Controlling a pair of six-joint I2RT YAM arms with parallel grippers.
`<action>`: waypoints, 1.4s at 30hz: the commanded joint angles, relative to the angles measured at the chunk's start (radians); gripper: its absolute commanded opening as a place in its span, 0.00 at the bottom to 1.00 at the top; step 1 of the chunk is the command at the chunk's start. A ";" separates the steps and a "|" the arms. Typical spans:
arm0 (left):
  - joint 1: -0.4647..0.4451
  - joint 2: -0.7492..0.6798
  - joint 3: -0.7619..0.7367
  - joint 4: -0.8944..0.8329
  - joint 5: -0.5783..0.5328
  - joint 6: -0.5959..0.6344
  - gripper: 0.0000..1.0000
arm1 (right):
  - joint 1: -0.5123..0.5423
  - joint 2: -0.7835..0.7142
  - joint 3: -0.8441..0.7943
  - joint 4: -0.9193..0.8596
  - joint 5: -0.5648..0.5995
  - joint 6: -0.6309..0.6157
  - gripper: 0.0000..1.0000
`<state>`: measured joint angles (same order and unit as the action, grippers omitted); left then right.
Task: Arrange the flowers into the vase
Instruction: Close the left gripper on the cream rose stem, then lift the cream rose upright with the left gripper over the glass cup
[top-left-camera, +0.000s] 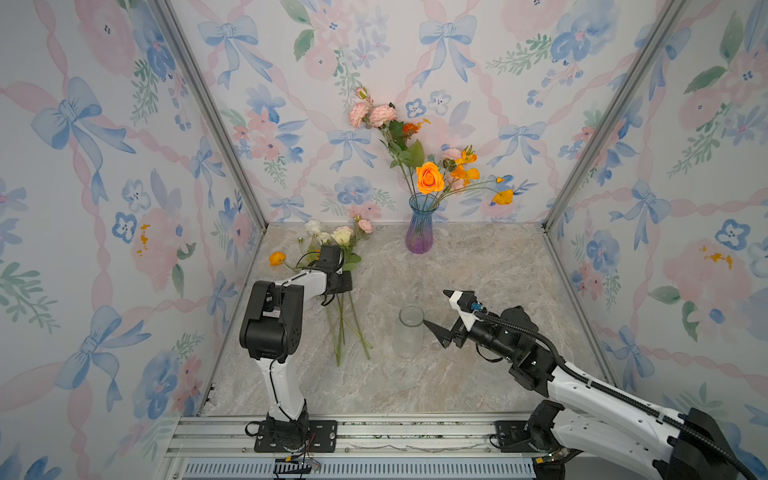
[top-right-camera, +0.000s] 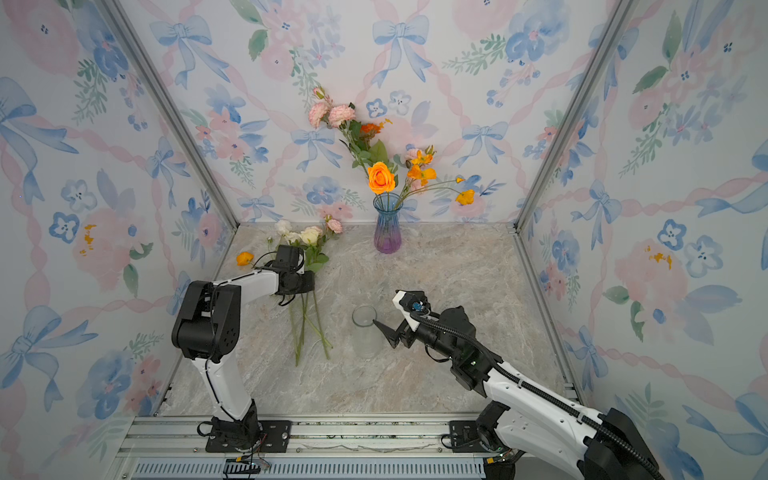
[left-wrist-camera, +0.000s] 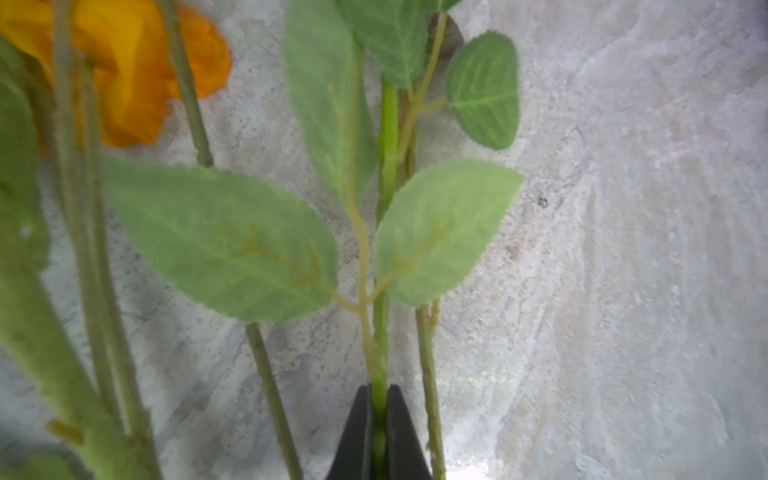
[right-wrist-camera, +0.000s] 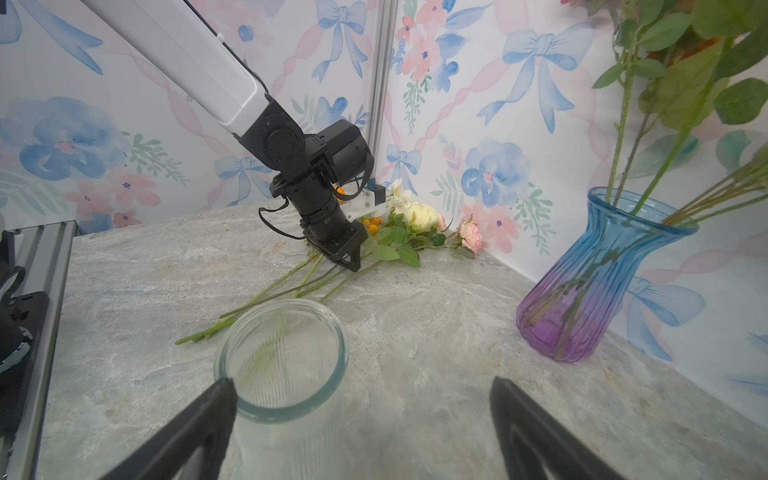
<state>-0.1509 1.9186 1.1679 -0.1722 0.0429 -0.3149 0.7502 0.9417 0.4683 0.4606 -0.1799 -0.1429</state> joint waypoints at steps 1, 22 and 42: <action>-0.003 -0.055 -0.012 -0.002 0.015 -0.010 0.05 | 0.010 -0.003 -0.003 0.030 0.003 -0.008 0.97; -0.018 -0.399 -0.056 -0.014 0.046 0.013 0.01 | -0.002 -0.057 -0.039 0.068 0.024 0.003 0.97; -0.334 -0.903 0.003 0.241 -0.064 -0.004 0.00 | 0.015 -0.028 -0.036 0.076 0.000 -0.013 0.97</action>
<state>-0.4129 1.1091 1.2083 -0.0978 0.0288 -0.2996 0.7502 0.9127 0.4404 0.5129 -0.1658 -0.1432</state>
